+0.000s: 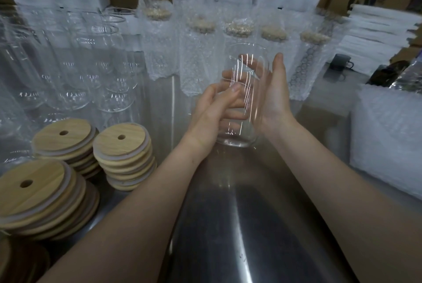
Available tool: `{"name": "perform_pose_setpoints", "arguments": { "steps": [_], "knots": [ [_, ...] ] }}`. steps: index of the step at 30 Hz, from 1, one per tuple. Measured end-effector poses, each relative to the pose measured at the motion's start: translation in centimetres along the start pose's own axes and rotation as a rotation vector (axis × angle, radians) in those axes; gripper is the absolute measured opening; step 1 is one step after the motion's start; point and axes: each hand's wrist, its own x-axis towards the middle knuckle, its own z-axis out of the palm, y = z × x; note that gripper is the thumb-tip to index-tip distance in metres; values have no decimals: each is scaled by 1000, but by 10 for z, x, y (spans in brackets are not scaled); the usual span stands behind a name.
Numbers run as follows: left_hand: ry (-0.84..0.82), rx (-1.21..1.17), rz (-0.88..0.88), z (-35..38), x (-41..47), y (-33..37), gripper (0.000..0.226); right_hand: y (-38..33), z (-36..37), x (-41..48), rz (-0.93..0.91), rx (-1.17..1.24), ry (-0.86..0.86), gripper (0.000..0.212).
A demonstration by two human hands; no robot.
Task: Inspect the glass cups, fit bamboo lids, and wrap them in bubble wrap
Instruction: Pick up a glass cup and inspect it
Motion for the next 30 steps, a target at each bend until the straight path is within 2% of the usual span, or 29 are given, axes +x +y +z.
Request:
{"name": "perform_pose_setpoints", "arguments": {
  "steps": [4, 7, 11, 13, 16, 18, 21, 24, 30],
  "knots": [
    [17, 119, 0, 0, 2, 1, 58, 2, -1, 0, -25, -41, 14, 64],
    [86, 284, 118, 4, -3, 1, 53, 4, 0, -1, -49, -102, 51, 63],
    [152, 296, 237, 3, -4, 2, 32, 3, 0, -3, -45, -97, 113, 61],
    [143, 276, 210, 5, -4, 3, 39, 3, 2, -2, -62, -86, 153, 55],
    [83, 271, 124, 9, -6, 0, 69, 4, 6, 2, -80, -68, 188, 45],
    [93, 267, 104, 8, -6, -1, 77, 6, 7, 3, -86, -51, 177, 44],
    [112, 240, 90, 3, -4, 1, 71, 7, 4, 2, -89, -39, 122, 48],
    [89, 129, 88, 2, -4, 1, 54, 4, 1, 2, -70, -38, 75, 54],
    [-3, -26, -22, 0, -1, 4, 49, 0, 0, -1, -7, -7, 33, 65]
  ]
}}
